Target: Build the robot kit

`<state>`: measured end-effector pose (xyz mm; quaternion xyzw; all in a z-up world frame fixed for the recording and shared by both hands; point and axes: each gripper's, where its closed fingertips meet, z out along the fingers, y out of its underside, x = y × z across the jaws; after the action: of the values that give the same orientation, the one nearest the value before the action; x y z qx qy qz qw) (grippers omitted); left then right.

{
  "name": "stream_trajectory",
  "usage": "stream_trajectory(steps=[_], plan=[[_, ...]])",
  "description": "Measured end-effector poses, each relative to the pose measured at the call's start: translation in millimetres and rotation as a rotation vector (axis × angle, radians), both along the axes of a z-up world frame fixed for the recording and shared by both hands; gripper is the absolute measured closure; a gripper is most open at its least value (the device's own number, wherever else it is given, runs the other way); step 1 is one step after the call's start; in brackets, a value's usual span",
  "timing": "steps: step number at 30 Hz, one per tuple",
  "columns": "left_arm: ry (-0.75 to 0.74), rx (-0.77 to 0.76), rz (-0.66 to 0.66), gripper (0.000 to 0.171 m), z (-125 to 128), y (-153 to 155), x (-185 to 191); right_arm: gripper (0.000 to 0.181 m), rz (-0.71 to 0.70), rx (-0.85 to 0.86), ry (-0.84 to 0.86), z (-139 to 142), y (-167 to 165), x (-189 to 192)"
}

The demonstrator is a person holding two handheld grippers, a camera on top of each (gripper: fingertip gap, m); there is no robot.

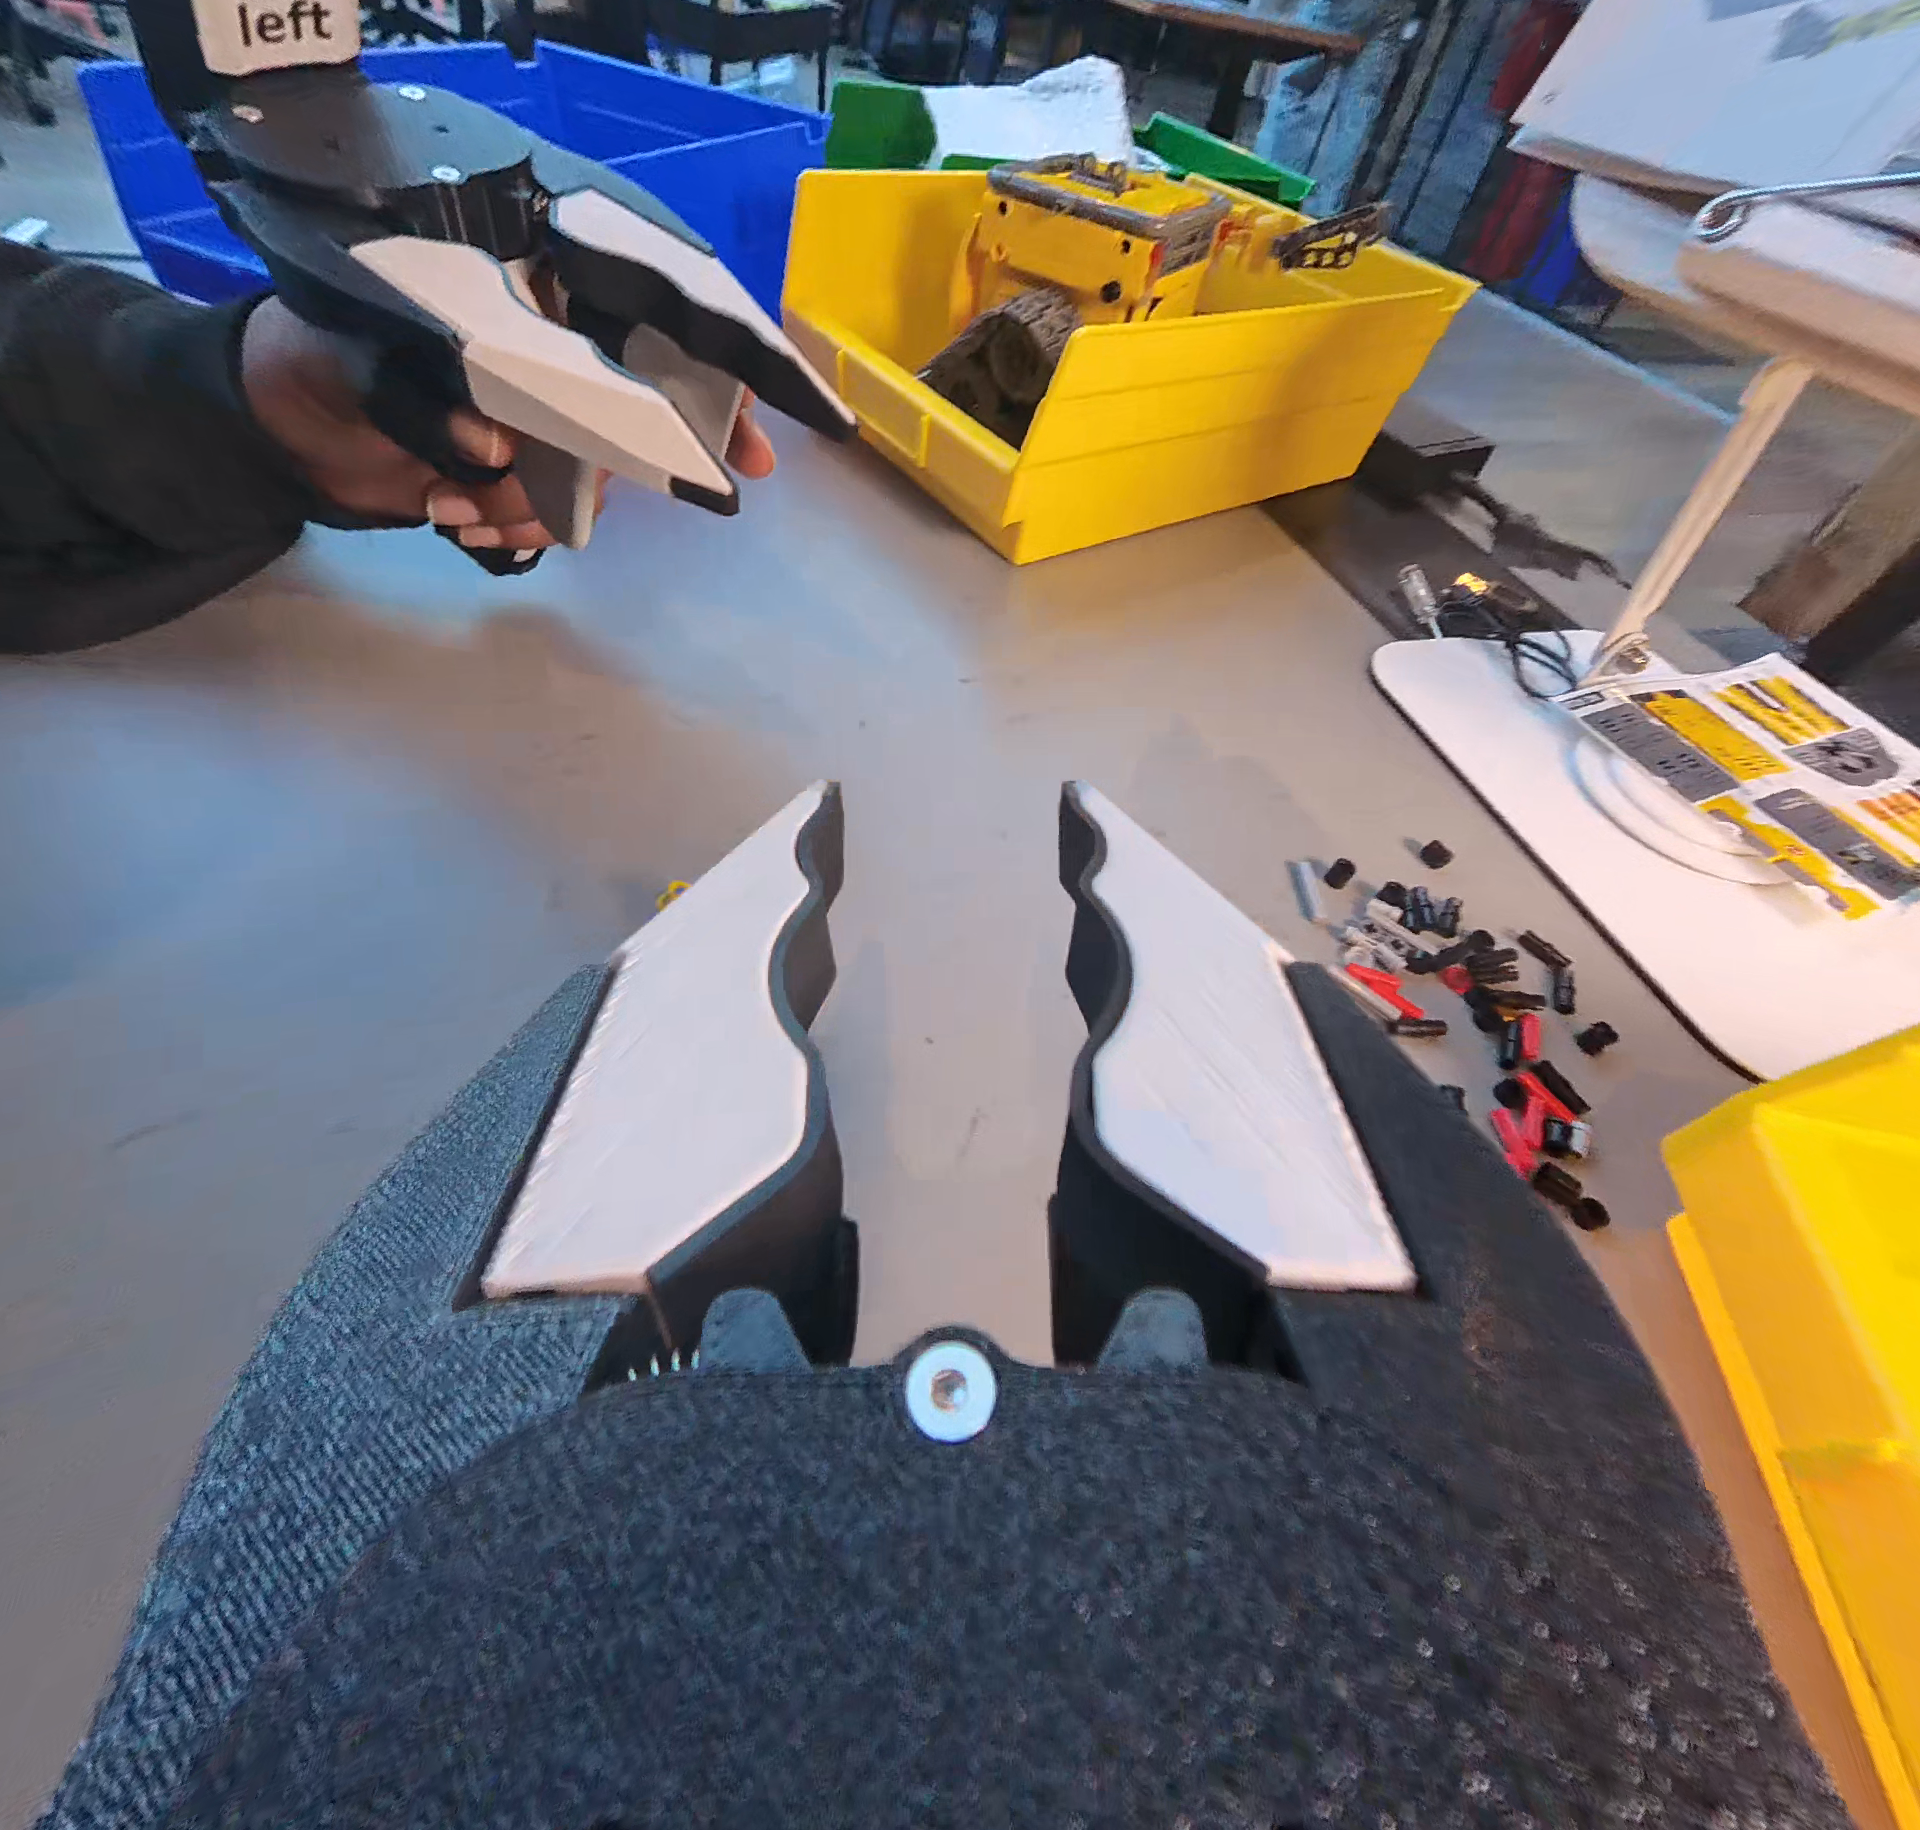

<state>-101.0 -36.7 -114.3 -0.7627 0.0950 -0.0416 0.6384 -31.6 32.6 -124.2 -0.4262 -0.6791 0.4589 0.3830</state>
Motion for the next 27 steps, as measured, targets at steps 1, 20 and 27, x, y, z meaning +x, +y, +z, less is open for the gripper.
stream_trajectory(steps=[1, 20, 27], plan=[[0.003, -0.005, 0.003, 0.129, -2, 1, -1, 0.143, -0.010, -0.004, 0.011, 1, 3, -1], [-0.068, 0.042, 0.087, 0.122, 7, 1, -21, 0.161, -0.208, -0.118, 0.193, 18, 47, -9], [-0.060, 0.036, 0.088, 0.123, 4, 2, -19, 0.160, -0.224, -0.120, 0.187, 14, 51, -7]])
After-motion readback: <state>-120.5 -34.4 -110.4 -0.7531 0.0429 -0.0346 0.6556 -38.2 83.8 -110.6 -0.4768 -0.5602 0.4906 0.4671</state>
